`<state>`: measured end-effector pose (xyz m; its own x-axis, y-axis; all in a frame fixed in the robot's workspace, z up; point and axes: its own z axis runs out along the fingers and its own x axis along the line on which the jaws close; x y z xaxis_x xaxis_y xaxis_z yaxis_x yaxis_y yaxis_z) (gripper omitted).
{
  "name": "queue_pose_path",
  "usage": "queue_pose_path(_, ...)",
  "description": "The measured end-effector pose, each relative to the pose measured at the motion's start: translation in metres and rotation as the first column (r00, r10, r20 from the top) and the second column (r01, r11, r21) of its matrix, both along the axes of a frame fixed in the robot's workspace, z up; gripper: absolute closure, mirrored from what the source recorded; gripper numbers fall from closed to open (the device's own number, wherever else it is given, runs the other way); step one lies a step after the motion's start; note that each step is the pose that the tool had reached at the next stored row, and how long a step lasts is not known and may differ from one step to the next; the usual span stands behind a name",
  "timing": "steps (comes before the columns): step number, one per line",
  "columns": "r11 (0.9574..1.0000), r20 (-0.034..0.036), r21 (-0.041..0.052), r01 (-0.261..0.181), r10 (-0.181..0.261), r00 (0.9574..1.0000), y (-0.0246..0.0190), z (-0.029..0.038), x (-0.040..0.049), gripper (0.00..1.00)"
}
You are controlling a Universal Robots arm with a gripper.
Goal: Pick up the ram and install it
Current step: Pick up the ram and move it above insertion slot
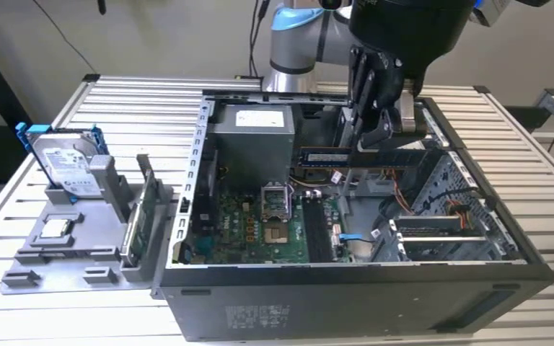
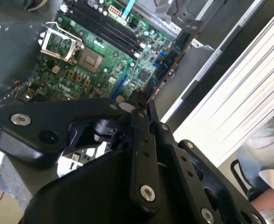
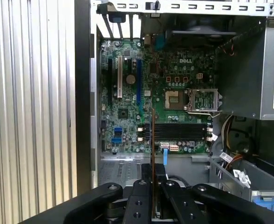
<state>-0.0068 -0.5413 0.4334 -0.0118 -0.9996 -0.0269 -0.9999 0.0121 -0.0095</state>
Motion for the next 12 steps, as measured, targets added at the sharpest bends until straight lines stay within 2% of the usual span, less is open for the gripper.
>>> queue_pose_path(6, 1.0, 0.0, 0.0, 0.0, 0.0, 1.0, 0.0008, 0.0, 0.0002, 0.86)
queue_pose_path(12, 1.0, 0.0, 0.0001, 0.0, 0.0, 1.0, 0.0082, -0.0001, 0.0001, 0.86)
